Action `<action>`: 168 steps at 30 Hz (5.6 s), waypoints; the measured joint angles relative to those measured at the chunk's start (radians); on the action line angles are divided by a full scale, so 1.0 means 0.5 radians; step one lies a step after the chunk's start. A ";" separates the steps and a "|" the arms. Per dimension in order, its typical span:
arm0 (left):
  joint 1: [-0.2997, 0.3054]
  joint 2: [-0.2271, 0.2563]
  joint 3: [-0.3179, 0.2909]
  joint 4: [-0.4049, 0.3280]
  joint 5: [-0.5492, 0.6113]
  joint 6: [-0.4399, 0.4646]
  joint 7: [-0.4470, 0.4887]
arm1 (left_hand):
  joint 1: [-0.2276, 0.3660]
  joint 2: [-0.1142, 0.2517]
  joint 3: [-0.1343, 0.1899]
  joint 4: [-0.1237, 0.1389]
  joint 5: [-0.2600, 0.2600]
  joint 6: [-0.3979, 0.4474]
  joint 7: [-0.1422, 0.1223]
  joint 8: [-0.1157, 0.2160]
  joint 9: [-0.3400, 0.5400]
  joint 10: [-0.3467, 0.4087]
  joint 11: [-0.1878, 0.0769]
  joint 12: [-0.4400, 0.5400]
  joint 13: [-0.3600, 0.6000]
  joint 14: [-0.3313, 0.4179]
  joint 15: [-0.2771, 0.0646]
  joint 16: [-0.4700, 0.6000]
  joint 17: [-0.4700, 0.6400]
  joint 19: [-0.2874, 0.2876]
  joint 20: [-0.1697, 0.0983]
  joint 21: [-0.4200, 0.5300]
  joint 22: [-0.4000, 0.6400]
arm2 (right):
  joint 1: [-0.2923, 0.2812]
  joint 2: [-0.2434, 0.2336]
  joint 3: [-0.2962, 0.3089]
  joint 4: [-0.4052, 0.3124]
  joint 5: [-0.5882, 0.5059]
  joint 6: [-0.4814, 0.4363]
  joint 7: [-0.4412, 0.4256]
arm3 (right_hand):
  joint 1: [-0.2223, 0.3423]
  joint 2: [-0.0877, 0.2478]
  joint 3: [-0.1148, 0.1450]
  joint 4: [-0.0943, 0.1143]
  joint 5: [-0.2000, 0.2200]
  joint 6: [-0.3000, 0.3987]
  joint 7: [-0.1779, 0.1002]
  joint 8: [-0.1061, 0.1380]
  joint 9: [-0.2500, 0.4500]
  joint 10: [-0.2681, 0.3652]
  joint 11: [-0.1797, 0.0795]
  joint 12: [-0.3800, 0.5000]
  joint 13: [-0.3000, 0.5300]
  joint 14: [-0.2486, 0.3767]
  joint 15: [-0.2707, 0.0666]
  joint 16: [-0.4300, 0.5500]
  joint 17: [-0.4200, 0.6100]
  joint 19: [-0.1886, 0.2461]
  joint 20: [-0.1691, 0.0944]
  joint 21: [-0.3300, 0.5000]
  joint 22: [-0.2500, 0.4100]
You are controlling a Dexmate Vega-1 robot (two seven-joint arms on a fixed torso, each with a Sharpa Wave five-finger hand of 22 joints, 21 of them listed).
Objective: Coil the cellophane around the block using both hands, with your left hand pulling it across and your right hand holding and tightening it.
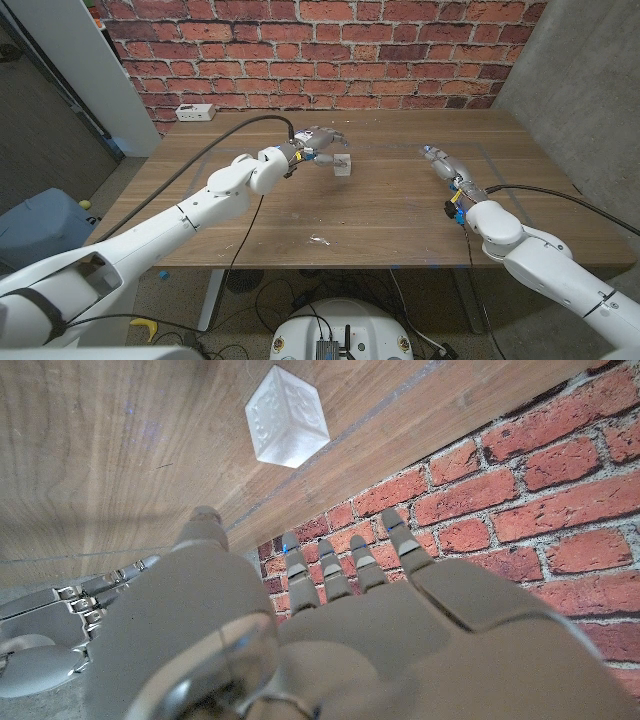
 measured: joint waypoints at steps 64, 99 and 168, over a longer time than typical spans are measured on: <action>0.825 0.378 -0.249 -0.896 0.015 0.596 -0.190 | -0.049 -0.077 -0.057 -0.055 0.024 0.229 0.057 0.000 0.015 -0.037 0.021 -0.017 -0.012 -0.014 0.057 0.009 -0.009 -0.004 0.047 -0.081 0.000 | -0.010 -0.799 -0.474 -1.059 -0.742 -1.358 0.024 | 0.374 -0.110 0.147 -0.140 0.006 0.283 -0.032 0.069 0.009 0.108 -0.135 0.006 -0.004 0.144 -0.093 0.016 0.000 0.140 0.031 0.045 0.000; 0.977 0.505 -0.264 -1.151 0.501 0.681 -0.766 | 0.214 -0.134 -0.023 -0.231 0.063 0.468 0.010 0.050 0.054 -0.015 0.000 -0.006 -0.018 0.008 0.035 0.009 -0.009 0.031 0.046 -0.135 -0.001 | 0.451 -0.778 -1.254 -1.271 -1.542 -1.968 0.463 | 0.862 -0.276 0.175 -0.151 -0.017 0.382 -0.104 0.062 0.028 0.094 -0.181 -0.017 0.001 0.184 -0.086 0.003 0.006 0.222 0.048 0.030 0.010; 1.302 0.242 -0.484 -0.878 0.898 0.476 -0.365 | 0.130 -0.059 0.106 -0.139 -0.019 0.641 0.022 -0.013 0.116 0.279 -0.047 -0.048 -0.012 0.290 -0.063 -0.016 -0.019 0.260 0.032 -0.229 0.009 | 0.829 -0.653 -1.753 -1.257 -1.754 -2.331 0.660 | 1.040 -0.270 0.113 -0.089 -0.024 0.308 -0.170 0.022 0.036 -0.004 -0.231 -0.016 0.000 0.106 -0.093 0.000 0.015 0.207 -0.008 0.020 0.009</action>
